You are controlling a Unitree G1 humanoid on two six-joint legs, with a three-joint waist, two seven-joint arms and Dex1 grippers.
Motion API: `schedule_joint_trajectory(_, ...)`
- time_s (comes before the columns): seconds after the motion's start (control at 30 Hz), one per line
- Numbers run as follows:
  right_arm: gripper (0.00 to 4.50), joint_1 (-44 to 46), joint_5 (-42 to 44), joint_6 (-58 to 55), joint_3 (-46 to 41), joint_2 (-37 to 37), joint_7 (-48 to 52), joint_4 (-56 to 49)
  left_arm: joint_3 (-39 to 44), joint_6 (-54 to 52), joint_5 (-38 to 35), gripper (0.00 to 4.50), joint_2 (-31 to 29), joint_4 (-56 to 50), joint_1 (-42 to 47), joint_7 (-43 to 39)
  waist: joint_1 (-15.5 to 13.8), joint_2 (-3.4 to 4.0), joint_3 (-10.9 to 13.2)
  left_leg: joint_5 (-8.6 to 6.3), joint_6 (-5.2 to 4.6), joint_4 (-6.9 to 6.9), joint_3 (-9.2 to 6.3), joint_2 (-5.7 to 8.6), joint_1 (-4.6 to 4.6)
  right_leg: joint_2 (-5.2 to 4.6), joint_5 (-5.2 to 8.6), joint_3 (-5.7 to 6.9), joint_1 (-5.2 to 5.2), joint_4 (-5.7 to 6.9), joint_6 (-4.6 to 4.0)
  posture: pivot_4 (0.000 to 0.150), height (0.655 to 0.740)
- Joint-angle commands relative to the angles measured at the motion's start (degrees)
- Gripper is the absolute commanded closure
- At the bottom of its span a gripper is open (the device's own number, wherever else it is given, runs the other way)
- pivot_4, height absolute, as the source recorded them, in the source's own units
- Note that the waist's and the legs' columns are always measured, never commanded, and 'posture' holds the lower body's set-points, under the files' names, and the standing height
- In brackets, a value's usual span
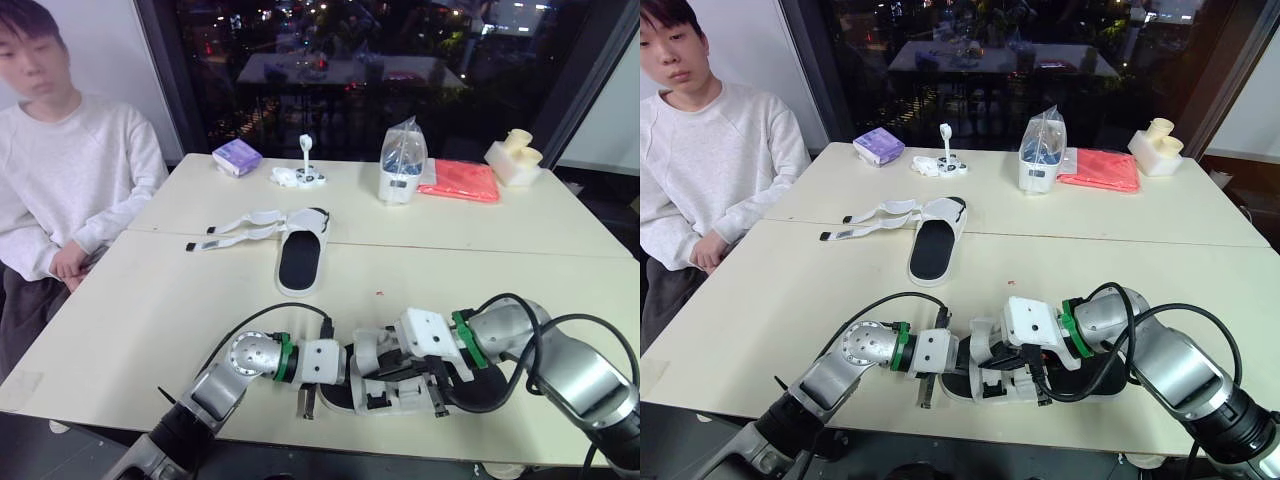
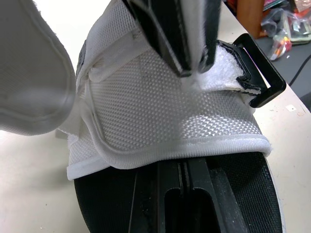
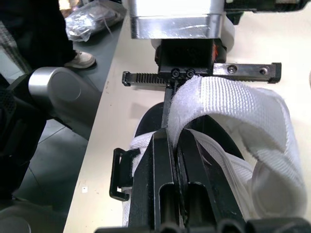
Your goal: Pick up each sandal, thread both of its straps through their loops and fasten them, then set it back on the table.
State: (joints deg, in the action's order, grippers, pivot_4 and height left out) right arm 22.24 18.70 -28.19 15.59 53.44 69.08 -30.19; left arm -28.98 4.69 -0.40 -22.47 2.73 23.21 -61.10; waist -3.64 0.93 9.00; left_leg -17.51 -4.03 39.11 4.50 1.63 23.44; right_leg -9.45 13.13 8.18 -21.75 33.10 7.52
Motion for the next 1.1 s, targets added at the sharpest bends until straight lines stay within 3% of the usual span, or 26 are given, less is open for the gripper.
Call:
schedule_joint_trajectory(0.03,4.47,1.0,-0.3,1.1,0.6,0.7,2.3,-1.1,-2.9,-2.1,4.4,4.5,-1.3,5.9,-2.2,0.3,0.0,0.0,0.0,0.0,0.0,0.0,0.0,0.0,0.0,0.0,0.0,0.0,0.0,0.0,0.0,0.15,0.74)
schedule_joint_trajectory(0.57,4.47,5.2,-5.0,3.8,6.3,1.9,10.7,2.3,-2.8,-1.8,4.5,4.5,-0.5,6.9,-2.0,0.9,-0.1,0.0,0.0,0.01,0.01,0.03,0.0,0.0,-0.01,0.0,0.0,0.0,0.03,0.0,0.0,0.15,0.74)
schedule_joint_trajectory(0.87,4.47,8.4,-2.5,0.9,5.8,1.8,13.6,3.0,-2.4,-1.7,4.2,4.5,-0.8,7.3,-2.0,0.9,-0.1,0.0,0.0,0.01,0.01,0.05,0.0,0.0,-0.02,-0.01,-0.01,0.01,0.05,0.0,-0.01,0.15,0.74)
schedule_joint_trajectory(1.1,4.47,9.5,-5.2,5.2,6.1,1.9,14.8,5.9,-2.5,-2.8,4.2,4.5,-0.7,5.6,-2.0,0.9,-0.1,0.0,0.0,0.01,0.02,0.06,0.0,0.01,-0.02,0.0,-0.01,0.01,0.05,0.0,-0.02,0.15,0.74)
